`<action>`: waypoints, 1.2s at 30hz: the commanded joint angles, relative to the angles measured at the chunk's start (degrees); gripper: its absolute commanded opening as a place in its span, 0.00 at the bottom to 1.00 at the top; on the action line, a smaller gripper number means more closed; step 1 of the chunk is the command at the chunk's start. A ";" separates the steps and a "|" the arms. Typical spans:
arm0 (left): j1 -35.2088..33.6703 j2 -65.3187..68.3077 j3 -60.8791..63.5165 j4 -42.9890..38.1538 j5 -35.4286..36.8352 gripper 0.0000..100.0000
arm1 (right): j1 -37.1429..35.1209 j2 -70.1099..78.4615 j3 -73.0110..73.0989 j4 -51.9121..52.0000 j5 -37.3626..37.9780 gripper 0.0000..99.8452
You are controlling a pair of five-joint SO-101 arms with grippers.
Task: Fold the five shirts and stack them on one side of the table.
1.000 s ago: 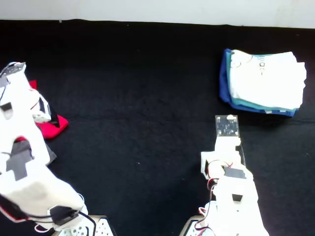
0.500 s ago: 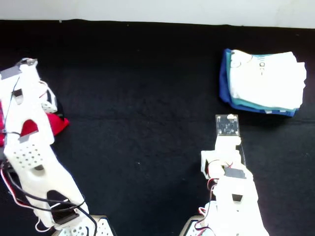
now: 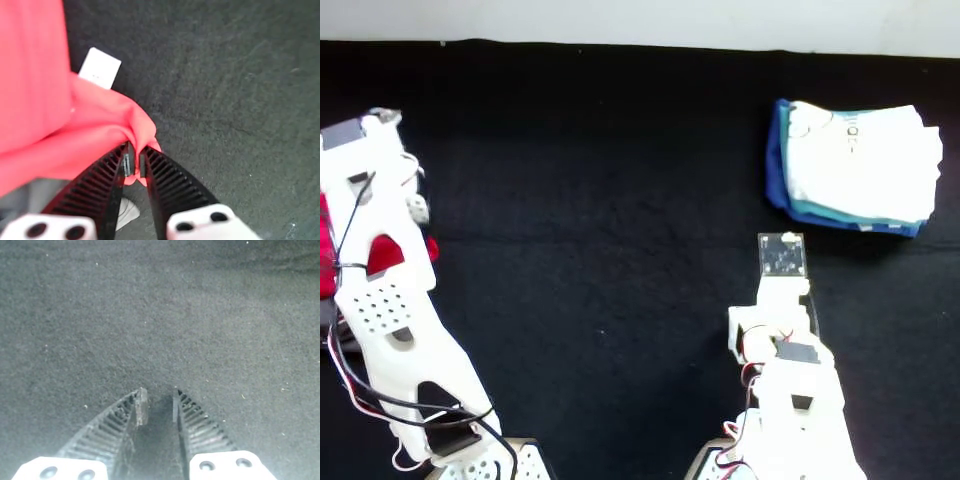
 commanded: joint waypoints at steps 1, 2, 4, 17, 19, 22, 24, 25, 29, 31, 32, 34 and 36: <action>1.45 -0.48 -9.98 5.71 0.18 0.01 | -0.48 -0.40 0.13 -1.19 0.18 0.09; 1.80 -0.66 -11.74 6.59 0.18 0.01 | -0.48 -0.40 0.13 -1.19 0.18 0.09; 2.42 -2.33 -13.41 6.59 0.18 0.01 | -0.48 -0.40 0.13 -1.19 0.18 0.09; 22.81 -36.97 -10.51 6.51 -2.37 0.01 | -0.48 -0.40 0.13 -1.19 0.18 0.09; 27.38 -41.27 -10.51 6.42 -5.27 0.01 | -0.48 -0.40 0.13 -1.19 0.18 0.09; 33.01 -46.55 -10.51 6.42 -7.12 0.01 | -0.48 -0.40 0.13 -1.19 0.18 0.09; 35.47 -49.27 -10.51 6.42 -7.03 0.01 | -0.48 -0.40 0.13 -1.19 0.18 0.09; 36.44 -50.51 -10.51 6.42 -7.03 0.01 | -0.48 -0.40 0.13 -1.19 0.18 0.09; 38.90 -55.16 -11.21 6.42 -6.77 0.01 | -0.48 -0.40 0.13 -1.19 0.18 0.09; 39.25 -57.89 -12.26 6.42 -6.68 0.01 | -0.48 -0.40 0.13 -1.19 0.18 0.09; 39.25 -59.47 -12.44 6.51 -6.68 0.01 | -0.48 -0.40 0.13 -1.19 0.18 0.09; 38.37 -62.99 -11.03 6.68 -6.59 0.01 | -0.48 -0.40 0.13 -1.19 0.18 0.09; 35.21 -66.59 -5.76 6.77 -6.59 0.01 | -0.48 -0.40 0.13 -1.19 0.18 0.09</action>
